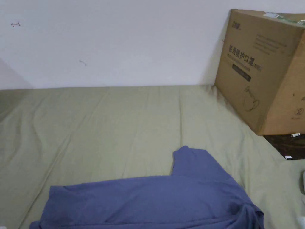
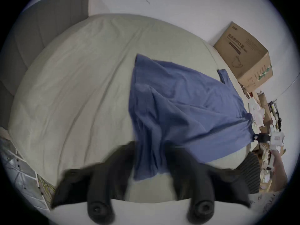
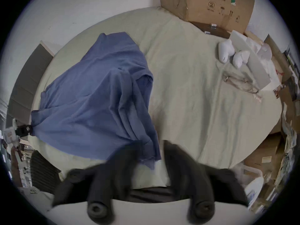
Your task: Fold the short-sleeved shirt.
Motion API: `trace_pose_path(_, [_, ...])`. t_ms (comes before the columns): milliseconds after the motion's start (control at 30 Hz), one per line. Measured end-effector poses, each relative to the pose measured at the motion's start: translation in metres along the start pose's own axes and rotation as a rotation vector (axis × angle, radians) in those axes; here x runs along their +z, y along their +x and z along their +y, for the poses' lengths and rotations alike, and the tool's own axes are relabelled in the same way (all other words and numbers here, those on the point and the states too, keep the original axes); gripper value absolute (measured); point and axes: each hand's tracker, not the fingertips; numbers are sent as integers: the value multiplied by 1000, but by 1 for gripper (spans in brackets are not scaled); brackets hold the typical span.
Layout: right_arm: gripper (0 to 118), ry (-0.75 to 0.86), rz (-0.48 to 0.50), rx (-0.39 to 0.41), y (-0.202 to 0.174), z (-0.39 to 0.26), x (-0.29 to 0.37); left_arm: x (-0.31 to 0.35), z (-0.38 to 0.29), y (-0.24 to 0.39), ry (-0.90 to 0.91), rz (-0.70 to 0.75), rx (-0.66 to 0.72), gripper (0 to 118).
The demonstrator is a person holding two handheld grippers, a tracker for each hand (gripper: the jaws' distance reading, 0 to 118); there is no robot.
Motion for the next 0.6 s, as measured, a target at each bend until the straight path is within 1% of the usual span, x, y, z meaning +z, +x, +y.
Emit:
trace_pose_path(33, [95,6,10,2,0,-1,2,3,0,0,17,19,-2,97])
trace_pose_path(67, [115,10,11,1,-1,-1,4,5,1,0,13,10,4,118])
trace_pose_path(100, [118,34,12,-4,-2,0,11,13,3,-1,29,-6,14,116])
trace_pose_path(133, [117,94,16,-7,-5,5,21,22,7,1,88,-36,29,113])
trace_pose_path(200, [117,146,27,0,-13,12,37,35,14,6,109,-40,28,113])
trace_pose_path(267, [117,221,54,35,-30,20,57,45,14,14,178,-25,-14,114])
trace_pose_path(333, [117,272,61,68,-51,27,74,54,20,24,211,-14,-43,114])
trace_pose_path(367, [117,284,92,78,-60,32,80,58,23,29,219,-6,-55,114])
trace_pose_path(400, [114,313,126,81,-68,34,87,65,27,36,215,-14,-60,108])
trace_pose_path(433, [104,337,155,75,-77,37,94,70,29,41,217,-49,-74,84])
trace_pose_path(467, [83,358,179,73,-84,40,99,74,30,46,242,-99,-86,50])
trace_pose_path(500, [45,388,212,73,-92,43,103,77,32,53,280,-107,-97,14])
trace_pose_path(533, [0,419,232,67,-99,46,107,67,35,45,289,-92,-114,1])
trace_pose_path(567, [0,444,233,64,-103,48,108,65,37,48,301,-57,-146,1])
trace_pose_path(600, [0,435,221,74,-112,51,109,64,38,52,320,-54,-173,1])
